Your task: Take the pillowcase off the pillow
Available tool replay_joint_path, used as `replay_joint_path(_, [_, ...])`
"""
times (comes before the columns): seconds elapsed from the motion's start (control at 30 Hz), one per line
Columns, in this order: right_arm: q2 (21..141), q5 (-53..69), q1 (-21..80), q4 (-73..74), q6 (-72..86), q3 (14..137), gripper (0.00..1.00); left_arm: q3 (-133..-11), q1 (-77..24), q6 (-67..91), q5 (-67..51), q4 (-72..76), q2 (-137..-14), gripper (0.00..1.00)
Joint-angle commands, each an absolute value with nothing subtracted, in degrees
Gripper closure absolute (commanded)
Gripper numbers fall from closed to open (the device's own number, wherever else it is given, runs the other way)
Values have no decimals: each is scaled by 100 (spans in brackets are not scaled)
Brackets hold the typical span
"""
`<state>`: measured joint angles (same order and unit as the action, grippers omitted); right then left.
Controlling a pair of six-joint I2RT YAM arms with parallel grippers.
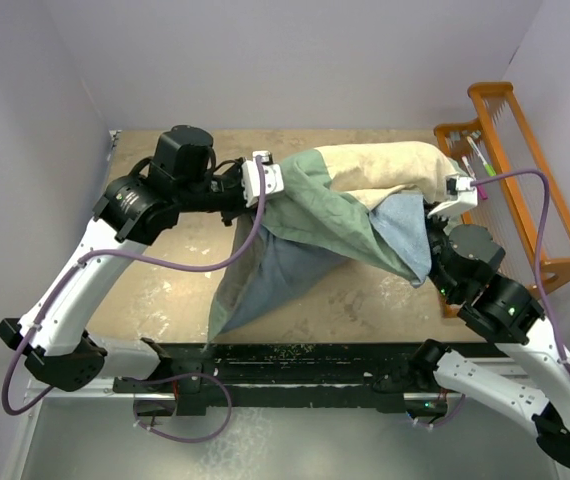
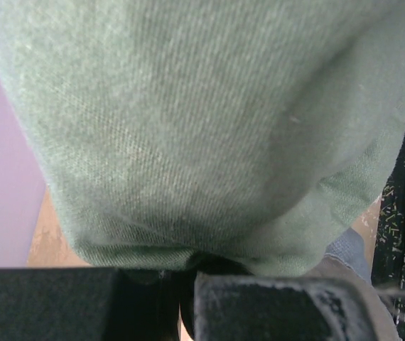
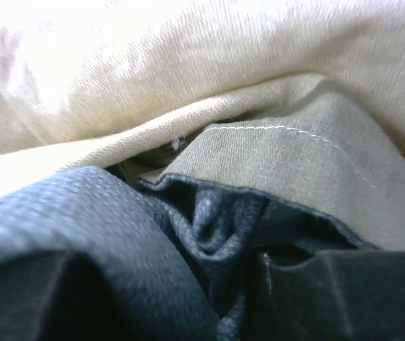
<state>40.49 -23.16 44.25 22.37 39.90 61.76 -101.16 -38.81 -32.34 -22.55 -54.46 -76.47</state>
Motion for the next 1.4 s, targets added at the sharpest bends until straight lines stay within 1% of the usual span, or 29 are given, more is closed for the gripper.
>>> replay_joint_path(0.0, [4063,-2293,4445,2163,3749,6788,78,-9967,-3857,-3469,-2036,-5237,-7438,100])
replay_joint_path(0.03, [4121,-2304,4440,2207,3704,6925,90,-9927,-3858,-3486,-2032,-5238,-7434,100])
replay_joint_path(0.07, [4213,-2317,4446,2247,3672,7085,100,-9895,-3858,-3495,-2029,-5238,-7428,100])
replay_joint_path(0.33, [4975,-2054,4441,2416,3333,8338,100,-9616,-3851,-3594,-1918,-5268,-7347,100])
replay_joint_path(0.37, [5009,-2029,4444,2515,3363,8402,97,-9589,-3848,-3595,-1838,-5222,-7331,100])
replay_joint_path(0.43, [5027,-2053,4439,2771,3512,8398,88,-9560,-3786,-3587,-1764,-5120,-7321,100])
replay_joint_path(0.57, [4863,-2314,4447,3185,3911,7943,73,-9773,-3423,-3449,-1820,-4947,-7473,100])
replay_joint_path(0.7, [4713,-2484,4447,3304,4179,7717,69,-10430,-2708,-3111,-2365,-5085,-7853,100])
replay_joint_path(0.77, [4723,-2497,4440,3383,4207,7827,67,-10545,-2586,-3074,-2432,-5190,-7979,100])
replay_joint_path(0.83, [4778,-2539,4444,3459,4210,7996,61,-10462,-2567,-3085,-2528,-5214,-7989,100])
replay_joint_path(1.0, [5099,-2572,4443,3408,4108,8338,59,-10200,-2567,-2965,-2927,-5197,-7948,100])
replay_joint_path(1.17, [5305,-2450,4441,3184,4080,8335,59,-10142,-2566,-3033,-2956,-5269,-7924,100])
replay_joint_path(1.3, [5341,-2414,4440,3082,4059,8329,63,-9989,-2566,-3106,-2962,-5258,-7844,100])
replay_joint_path(1.37, [5344,-2410,4445,3172,4027,8412,63,-9939,-2568,-3135,-2938,-5256,-7832,100])
